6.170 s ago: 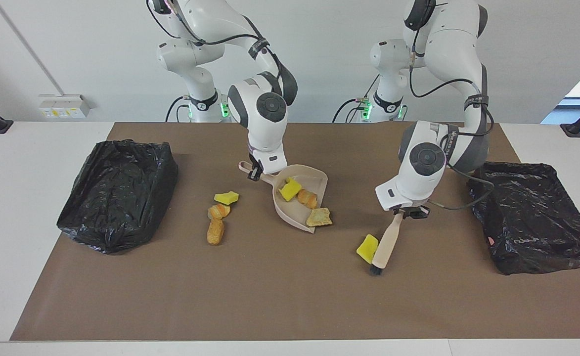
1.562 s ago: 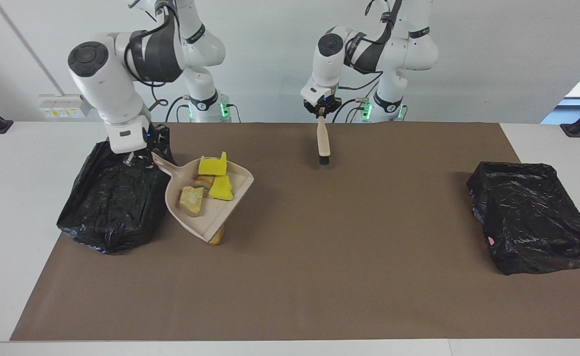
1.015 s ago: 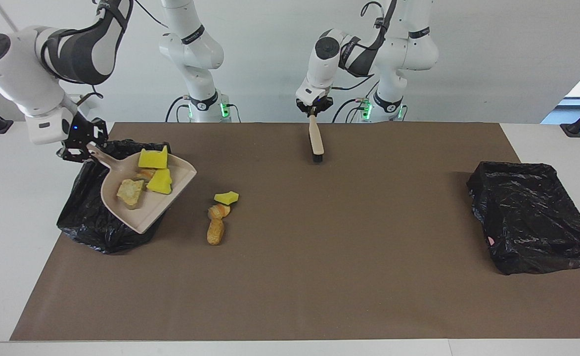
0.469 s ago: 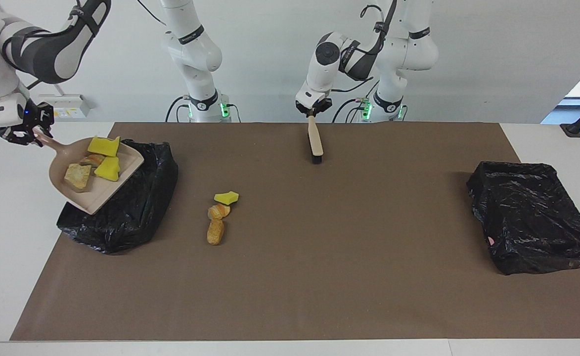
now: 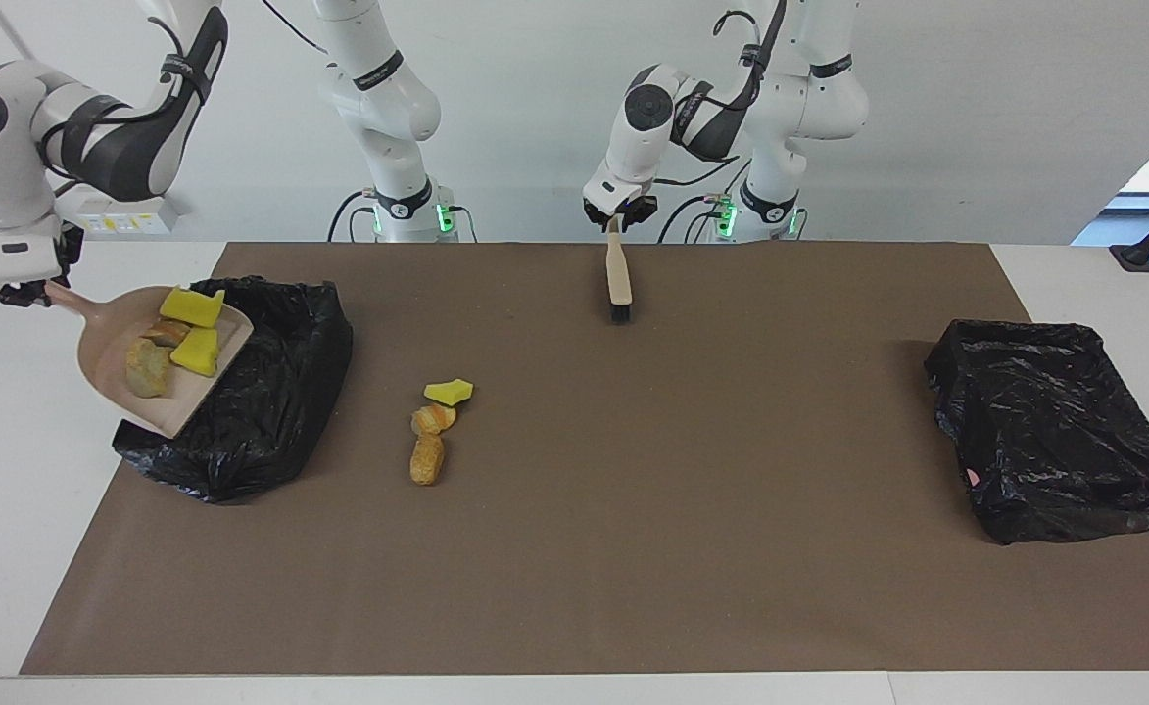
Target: Sweep and dump trash in bin
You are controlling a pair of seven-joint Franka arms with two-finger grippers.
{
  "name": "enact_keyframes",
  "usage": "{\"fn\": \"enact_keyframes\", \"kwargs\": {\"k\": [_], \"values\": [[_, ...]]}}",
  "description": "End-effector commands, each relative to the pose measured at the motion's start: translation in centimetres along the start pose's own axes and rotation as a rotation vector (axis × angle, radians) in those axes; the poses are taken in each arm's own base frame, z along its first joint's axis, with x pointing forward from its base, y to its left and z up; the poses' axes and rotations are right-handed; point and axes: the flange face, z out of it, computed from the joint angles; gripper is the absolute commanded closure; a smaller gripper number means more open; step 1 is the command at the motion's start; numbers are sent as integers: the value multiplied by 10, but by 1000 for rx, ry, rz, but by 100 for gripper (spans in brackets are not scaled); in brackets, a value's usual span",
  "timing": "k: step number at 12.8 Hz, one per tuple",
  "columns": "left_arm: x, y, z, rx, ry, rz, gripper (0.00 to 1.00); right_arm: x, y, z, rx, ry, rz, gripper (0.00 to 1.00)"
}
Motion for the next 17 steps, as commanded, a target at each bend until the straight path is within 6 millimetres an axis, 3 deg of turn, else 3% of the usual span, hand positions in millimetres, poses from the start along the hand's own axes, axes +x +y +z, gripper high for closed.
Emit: {"fn": "enact_keyframes", "kwargs": {"k": [1,3,4,8,12,17], "values": [[21,7,-10,-10,-4,42,0,13,3,-16,-28,-88,-80,100],[39,10,-16,38,18,87,0,19,5,-21,-38,-146,-116,100],[56,9,-29,36,26,84,0,27,6,-24,-44,-168,-144,100],[116,-15,-101,135,102,112,0,50,12,-45,-74,-287,-255,100],[179,-85,-189,77,186,156,0,51,8,-56,-69,-307,-282,100],[217,-170,-291,96,248,156,0,30,-7,-93,-67,-384,-283,100]]}}
